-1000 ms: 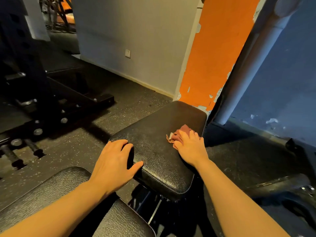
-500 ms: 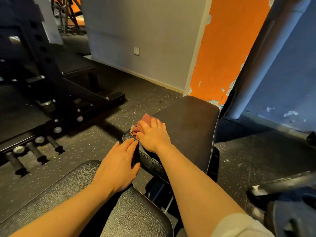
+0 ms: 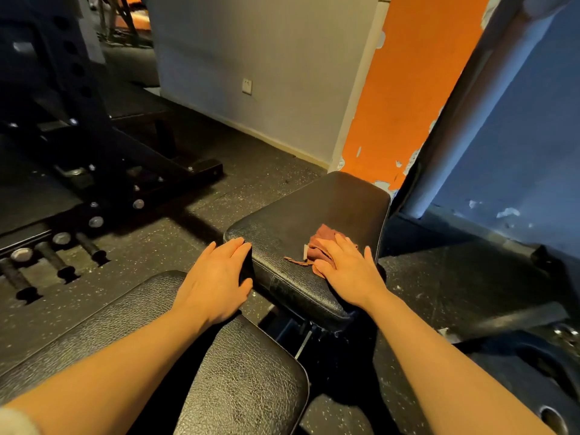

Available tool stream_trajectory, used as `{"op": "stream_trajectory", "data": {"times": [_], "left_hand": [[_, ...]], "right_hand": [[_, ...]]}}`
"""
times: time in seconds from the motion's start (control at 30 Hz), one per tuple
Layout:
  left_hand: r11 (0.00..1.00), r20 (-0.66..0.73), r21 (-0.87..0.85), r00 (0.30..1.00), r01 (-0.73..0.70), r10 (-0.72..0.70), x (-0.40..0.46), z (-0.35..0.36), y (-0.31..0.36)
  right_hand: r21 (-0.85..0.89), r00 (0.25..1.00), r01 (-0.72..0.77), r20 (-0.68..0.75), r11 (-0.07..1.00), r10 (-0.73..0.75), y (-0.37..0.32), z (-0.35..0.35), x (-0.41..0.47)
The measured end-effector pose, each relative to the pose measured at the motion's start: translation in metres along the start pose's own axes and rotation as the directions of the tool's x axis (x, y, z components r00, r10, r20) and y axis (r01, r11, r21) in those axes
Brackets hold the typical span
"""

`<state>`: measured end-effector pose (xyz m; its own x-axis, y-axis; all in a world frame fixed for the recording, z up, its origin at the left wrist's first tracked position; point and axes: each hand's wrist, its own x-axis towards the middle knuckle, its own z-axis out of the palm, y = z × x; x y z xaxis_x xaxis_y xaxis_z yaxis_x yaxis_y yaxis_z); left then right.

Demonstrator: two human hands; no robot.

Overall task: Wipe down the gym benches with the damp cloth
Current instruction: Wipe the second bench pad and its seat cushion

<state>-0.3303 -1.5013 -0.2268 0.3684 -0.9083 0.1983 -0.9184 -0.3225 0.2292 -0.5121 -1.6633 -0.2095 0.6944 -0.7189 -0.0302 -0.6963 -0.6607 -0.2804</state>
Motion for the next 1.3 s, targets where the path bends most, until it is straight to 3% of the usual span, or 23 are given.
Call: {"op": "stream_trajectory", "data": {"times": [0.23,0.37,0.73,0.97,1.13,1.3], "left_hand": [[1.0,-0.006,-0.019,1.0,0.012,-0.012,0.001,0.0,-0.001],[1.0,-0.004,-0.001,1.0,0.006,-0.006,0.002,0.001,0.002],[0.994,-0.076,-0.091,0.995,0.061,-0.068,0.003,0.002,0.002],[0.994,-0.041,0.097,0.998,0.056,-0.052,0.006,0.003,0.001],[0.994,-0.037,0.095,0.998,0.044,-0.041,0.006,0.006,-0.001],[0.98,0.01,0.146,0.991,0.134,-0.137,0.004,0.006,0.0]], "right_hand": [[0.047,0.99,-0.079,-0.117,0.996,0.084,0.015,0.011,-0.033],[-0.05,0.988,-0.073,-0.14,0.996,0.066,0.004,0.014,-0.044],[-0.171,0.995,0.081,-0.049,0.982,-0.09,-0.061,0.031,-0.033],[-0.211,0.982,0.182,-0.006,0.96,-0.188,-0.084,0.035,0.004],[-0.181,0.974,0.224,0.03,0.958,-0.223,-0.101,0.041,0.041],[-0.159,0.955,0.295,0.085,0.942,-0.285,-0.117,0.045,0.069]]}}
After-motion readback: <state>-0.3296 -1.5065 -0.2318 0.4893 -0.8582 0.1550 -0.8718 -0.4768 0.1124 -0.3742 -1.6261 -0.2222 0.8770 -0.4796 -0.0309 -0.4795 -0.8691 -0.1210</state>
